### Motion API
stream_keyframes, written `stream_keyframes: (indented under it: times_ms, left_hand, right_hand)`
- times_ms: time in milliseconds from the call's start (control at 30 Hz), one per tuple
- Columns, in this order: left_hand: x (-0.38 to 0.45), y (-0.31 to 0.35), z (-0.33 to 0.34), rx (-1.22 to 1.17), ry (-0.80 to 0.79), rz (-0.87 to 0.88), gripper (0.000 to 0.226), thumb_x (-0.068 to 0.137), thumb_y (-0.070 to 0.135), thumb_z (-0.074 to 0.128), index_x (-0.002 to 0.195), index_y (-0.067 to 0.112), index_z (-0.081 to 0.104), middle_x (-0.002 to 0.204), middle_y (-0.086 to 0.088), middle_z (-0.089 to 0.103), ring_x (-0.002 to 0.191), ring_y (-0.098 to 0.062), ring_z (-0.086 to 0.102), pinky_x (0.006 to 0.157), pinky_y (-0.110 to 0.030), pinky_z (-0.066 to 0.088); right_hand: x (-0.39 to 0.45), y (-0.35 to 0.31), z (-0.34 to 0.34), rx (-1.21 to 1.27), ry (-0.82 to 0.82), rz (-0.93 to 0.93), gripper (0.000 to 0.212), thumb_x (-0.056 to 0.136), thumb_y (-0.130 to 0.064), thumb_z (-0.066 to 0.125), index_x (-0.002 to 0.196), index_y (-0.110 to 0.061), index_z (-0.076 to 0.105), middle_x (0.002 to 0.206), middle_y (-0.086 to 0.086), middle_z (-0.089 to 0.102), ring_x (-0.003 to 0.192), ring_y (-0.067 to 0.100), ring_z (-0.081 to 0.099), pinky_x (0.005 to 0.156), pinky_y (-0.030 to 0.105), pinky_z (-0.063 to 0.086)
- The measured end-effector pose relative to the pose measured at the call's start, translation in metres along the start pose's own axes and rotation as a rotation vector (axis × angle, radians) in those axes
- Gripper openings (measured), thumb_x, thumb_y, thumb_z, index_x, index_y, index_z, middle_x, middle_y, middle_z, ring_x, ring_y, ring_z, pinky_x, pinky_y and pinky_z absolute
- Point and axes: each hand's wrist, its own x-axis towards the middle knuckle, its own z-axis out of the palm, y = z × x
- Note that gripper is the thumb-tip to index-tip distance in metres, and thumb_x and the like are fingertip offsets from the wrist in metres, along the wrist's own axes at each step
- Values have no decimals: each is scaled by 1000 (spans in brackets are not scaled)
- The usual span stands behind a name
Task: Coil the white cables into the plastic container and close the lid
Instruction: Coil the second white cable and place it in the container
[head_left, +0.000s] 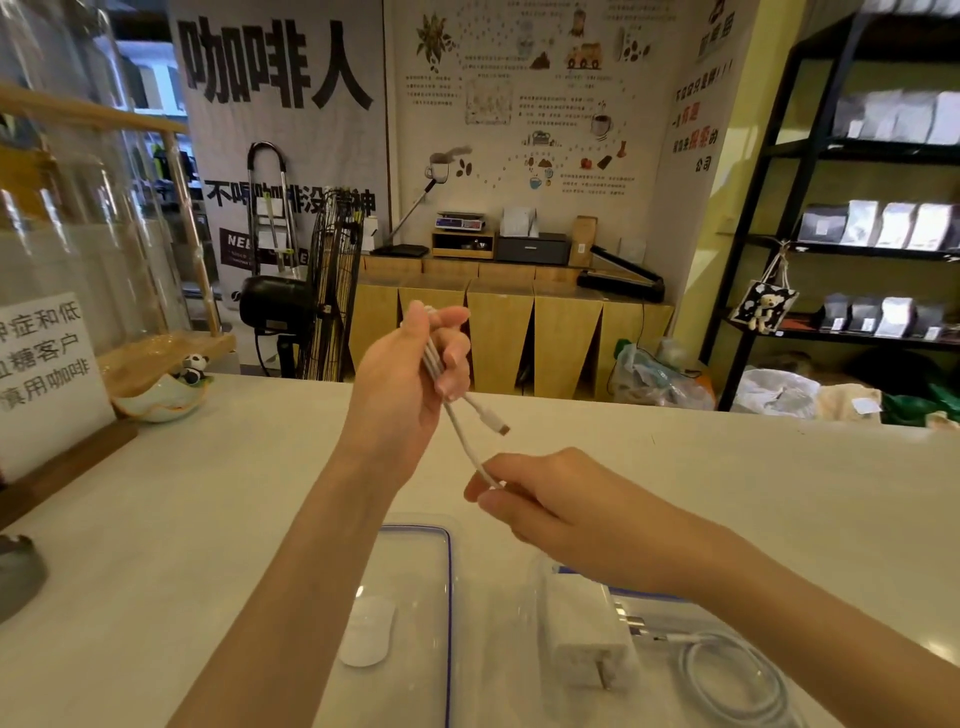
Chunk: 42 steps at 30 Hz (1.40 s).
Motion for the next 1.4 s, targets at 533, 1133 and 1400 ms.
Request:
stream_keyframes:
  times_ms: [533,1133,1400]
  left_hand:
    - [-17,-9,27,476,-424,-354,57,85,50,28,61,9,60,33,4,35,28,-9,33,40,-16,36]
    - [-22,-24,38,68,-350,-623,69,93,32,25,26,20,37,21,7,32,26,-10,41,36,-15,36]
    - [-27,-27,51,44,-235,-545,40,79,35,45,46,13,45,28,5,34,33,-10,43,39,-17,41]
  right_hand:
    - [-5,15,-41,-341,439,-258,45,86,-41,38,117,-13,54,81,0,63,73,16,59,63,30,51]
    - [-10,26,-8,-30,586,-5,56,80,-53,28,93,-11,63,68,-4,59,64,11,55,60,18,41]
    - [-12,36,-3,114,780,27,55,83,-52,37,58,-6,54,48,3,49,50,18,45,49,24,36]
